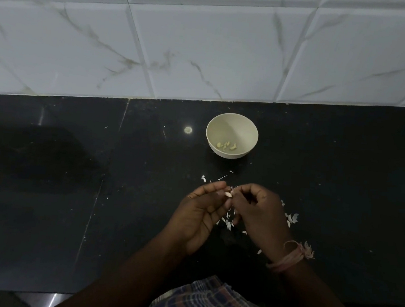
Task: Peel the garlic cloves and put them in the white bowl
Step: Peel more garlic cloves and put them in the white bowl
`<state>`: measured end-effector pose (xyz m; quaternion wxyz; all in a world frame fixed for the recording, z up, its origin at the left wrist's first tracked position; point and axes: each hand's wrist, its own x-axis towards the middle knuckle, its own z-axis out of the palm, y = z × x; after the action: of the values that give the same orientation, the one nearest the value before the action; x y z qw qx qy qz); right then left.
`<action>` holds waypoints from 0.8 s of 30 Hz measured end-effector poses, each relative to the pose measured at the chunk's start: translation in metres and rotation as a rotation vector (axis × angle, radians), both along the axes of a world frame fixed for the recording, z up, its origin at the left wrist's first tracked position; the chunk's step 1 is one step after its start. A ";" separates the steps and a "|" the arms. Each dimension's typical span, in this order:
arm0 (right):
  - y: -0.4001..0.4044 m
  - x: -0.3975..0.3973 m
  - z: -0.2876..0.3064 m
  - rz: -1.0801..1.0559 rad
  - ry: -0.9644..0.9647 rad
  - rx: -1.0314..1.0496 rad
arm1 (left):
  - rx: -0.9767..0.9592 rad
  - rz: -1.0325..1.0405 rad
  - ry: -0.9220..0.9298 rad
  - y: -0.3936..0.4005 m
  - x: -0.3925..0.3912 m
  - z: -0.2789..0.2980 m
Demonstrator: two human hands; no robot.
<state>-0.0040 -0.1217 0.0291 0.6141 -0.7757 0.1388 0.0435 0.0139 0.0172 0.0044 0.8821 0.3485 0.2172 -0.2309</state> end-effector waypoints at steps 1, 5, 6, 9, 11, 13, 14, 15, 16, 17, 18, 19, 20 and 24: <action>0.000 0.000 0.000 0.003 -0.008 0.001 | -0.001 0.002 -0.001 0.000 0.001 0.001; 0.001 -0.001 -0.003 0.002 -0.019 0.035 | 0.009 0.018 0.034 0.000 0.003 -0.002; 0.001 -0.001 -0.005 -0.022 -0.012 0.054 | 0.003 0.020 0.045 0.000 0.003 -0.002; 0.001 0.002 -0.012 -0.118 0.021 0.136 | -0.025 0.024 0.059 0.000 0.003 -0.002; 0.001 0.002 -0.017 -0.142 0.035 0.156 | -0.043 0.021 0.050 0.000 0.003 -0.001; 0.002 0.002 -0.022 -0.164 0.041 0.122 | -0.055 0.023 0.044 0.000 0.003 0.001; 0.001 0.001 -0.025 -0.175 0.039 0.084 | -0.057 0.031 0.048 0.001 0.004 0.002; 0.001 0.001 -0.027 -0.180 0.035 0.043 | -0.057 0.042 0.052 0.001 0.004 0.002; 0.002 0.001 -0.028 -0.180 0.025 0.005 | -0.060 0.054 0.057 0.002 0.004 0.003; 0.002 0.001 -0.029 -0.176 0.011 -0.042 | -0.061 0.063 0.059 0.002 0.004 0.004; 0.002 0.001 -0.030 -0.162 -0.005 -0.107 | -0.061 0.069 0.059 0.002 0.005 0.004; 0.002 0.001 -0.031 -0.136 -0.017 -0.188 | -0.057 0.075 0.057 0.002 0.005 0.004; 0.001 0.001 -0.032 -0.101 -0.017 -0.267 | -0.050 0.080 0.052 0.002 0.005 0.004; 0.000 0.000 -0.038 0.012 -0.028 -0.429 | -0.015 0.120 0.024 -0.001 0.006 0.002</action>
<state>-0.0037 -0.1220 -0.0092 0.4366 -0.8899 0.1319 0.0059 0.0203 0.0160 0.0067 0.8943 0.3255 0.2465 -0.1832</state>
